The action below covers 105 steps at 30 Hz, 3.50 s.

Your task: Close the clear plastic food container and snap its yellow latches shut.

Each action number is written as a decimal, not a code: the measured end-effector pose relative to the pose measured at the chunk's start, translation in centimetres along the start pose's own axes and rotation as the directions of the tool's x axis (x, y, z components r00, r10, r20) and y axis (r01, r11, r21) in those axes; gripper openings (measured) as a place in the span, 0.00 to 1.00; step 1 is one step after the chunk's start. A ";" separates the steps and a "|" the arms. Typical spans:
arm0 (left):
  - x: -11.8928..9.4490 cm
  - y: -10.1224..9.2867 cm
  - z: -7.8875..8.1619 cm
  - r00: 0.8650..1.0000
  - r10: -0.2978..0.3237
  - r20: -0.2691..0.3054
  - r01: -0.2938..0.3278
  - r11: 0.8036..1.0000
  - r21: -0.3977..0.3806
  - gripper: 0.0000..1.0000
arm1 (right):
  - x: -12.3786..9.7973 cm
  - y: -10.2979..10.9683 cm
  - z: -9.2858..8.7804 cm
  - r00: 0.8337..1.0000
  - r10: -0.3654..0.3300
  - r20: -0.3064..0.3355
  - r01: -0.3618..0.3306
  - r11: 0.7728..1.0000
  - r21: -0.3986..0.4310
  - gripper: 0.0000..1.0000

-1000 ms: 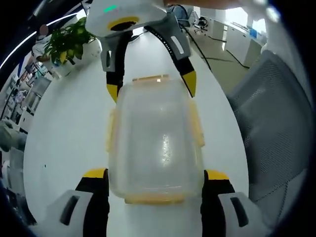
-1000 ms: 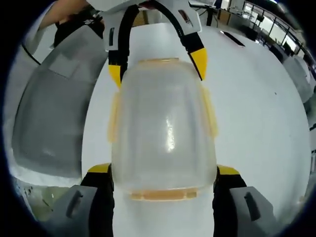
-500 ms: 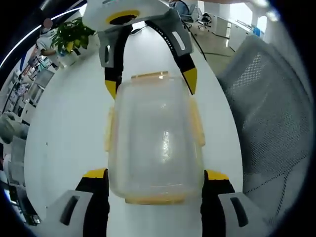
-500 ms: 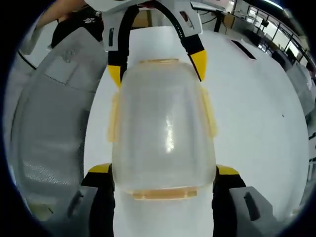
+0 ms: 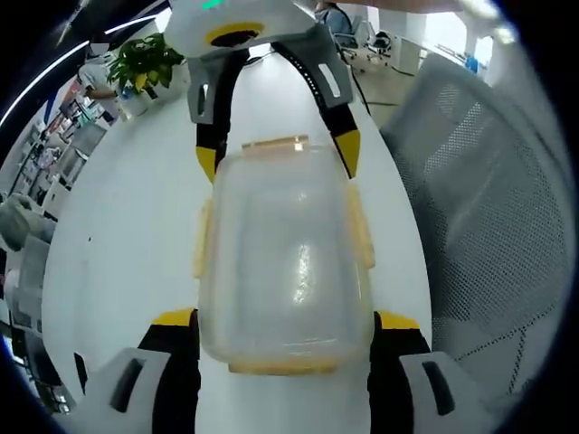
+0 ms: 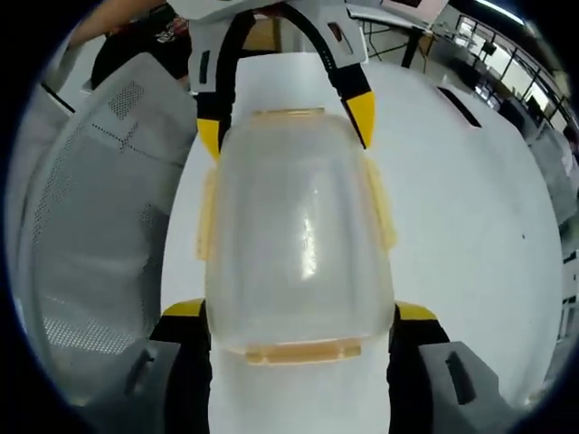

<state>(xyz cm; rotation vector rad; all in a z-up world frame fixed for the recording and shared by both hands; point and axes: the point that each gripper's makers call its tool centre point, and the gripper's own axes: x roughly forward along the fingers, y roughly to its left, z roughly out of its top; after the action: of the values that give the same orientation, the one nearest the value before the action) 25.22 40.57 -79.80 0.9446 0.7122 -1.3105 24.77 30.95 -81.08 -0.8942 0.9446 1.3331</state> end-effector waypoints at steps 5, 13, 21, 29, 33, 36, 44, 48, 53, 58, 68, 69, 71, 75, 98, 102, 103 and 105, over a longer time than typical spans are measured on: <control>0.1 0.3 -0.2 1.000 -0.008 -0.012 0.008 1.000 0.029 0.73 | 0.0 -0.2 0.1 1.000 -0.005 -0.009 0.006 1.000 0.014 0.77; 0.4 2.1 -0.4 1.000 0.008 -0.024 -0.007 0.999 0.047 0.73 | -0.1 -2.1 0.1 0.999 -0.035 -0.011 0.035 0.999 0.030 0.76; 1.3 5.9 -0.5 0.998 0.050 -0.027 -0.049 0.997 0.053 0.74 | -0.7 -6.1 -0.3 0.995 -0.100 -0.019 0.101 0.993 0.053 0.73; 2.1 10.0 -0.5 0.997 0.073 -0.016 -0.072 0.995 0.066 0.74 | -1.0 -10.1 -0.6 0.990 -0.143 0.005 0.142 0.986 0.090 0.71; 2.3 11.6 -0.5 0.997 0.079 -0.005 -0.079 0.995 0.057 0.74 | -1.0 -11.8 -0.6 0.988 -0.155 -0.003 0.155 0.984 0.086 0.70; 2.5 12.9 -0.6 0.997 0.080 0.000 -0.080 0.995 0.052 0.74 | -1.0 -13.1 -0.7 0.984 -0.174 -0.025 0.176 0.982 0.073 0.70; 2.8 14.7 -0.7 0.997 0.083 0.011 -0.083 0.995 0.048 0.74 | -1.0 -15.0 -0.8 0.982 -0.185 -0.029 0.186 0.981 0.060 0.70; 2.8 15.0 -0.5 0.996 0.084 0.017 -0.084 0.995 0.045 0.75 | -1.0 -15.3 -0.9 0.982 -0.188 -0.027 0.190 0.980 0.059 0.70; 2.8 15.1 -0.6 0.996 0.084 0.012 -0.085 0.995 0.048 0.75 | -1.0 -15.4 -0.9 0.981 -0.190 -0.028 0.192 0.979 0.064 0.69; 2.8 15.1 -0.6 0.996 0.087 0.027 -0.088 0.995 0.041 0.75 | -0.9 -15.5 -1.1 0.979 -0.198 -0.045 0.201 0.977 0.066 0.69; 0.8 14.9 -0.9 0.993 0.110 0.048 -0.109 0.994 -0.031 0.72 | -2.4 -15.3 -0.2 0.976 -0.217 0.003 0.214 0.966 0.144 0.59; 0.3 14.9 -1.0 0.991 0.122 0.048 -0.119 0.992 -0.047 0.75 | -2.8 -15.3 0.0 0.975 -0.223 0.012 0.218 0.963 0.156 0.60; -0.5 14.9 -1.1 0.988 0.142 0.051 -0.139 0.988 -0.064 0.76 | -3.4 -15.2 0.2 0.971 -0.239 0.022 0.232 0.958 0.170 0.62; -2.1 14.6 -0.4 0.976 0.191 0.105 -0.172 0.971 -0.166 0.82 | -4.6 -14.4 0.4 0.965 -0.260 0.037 0.249 0.951 0.186 0.62; -8.9 3.3 2.3 0.823 0.413 0.390 -0.154 0.823 -0.548 0.98 | -11.7 -5.8 4.4 0.719 -0.491 0.493 0.207 0.827 0.522 1.00; -8.4 0.6 1.7 0.821 0.421 0.385 -0.143 0.804 -0.577 0.96 | -11.6 -4.3 3.0 0.691 -0.546 0.475 0.198 0.774 0.602 1.00; -8.4 0.1 1.5 0.816 0.429 0.386 -0.143 0.798 -0.586 0.96 | -11.6 -4.0 2.7 0.683 -0.554 0.477 0.182 0.761 0.623 1.00; -8.5 -0.9 1.3 0.796 0.457 0.397 -0.138 0.775 -0.617 0.95 | -11.6 -3.2 2.3 0.664 -0.563 0.492 0.143 0.742 0.656 1.00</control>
<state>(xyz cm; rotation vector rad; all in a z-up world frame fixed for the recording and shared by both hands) 22.95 43.39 -71.93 0.1704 0.4309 -0.9073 27.94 28.61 -69.45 -0.0730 0.4784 0.8099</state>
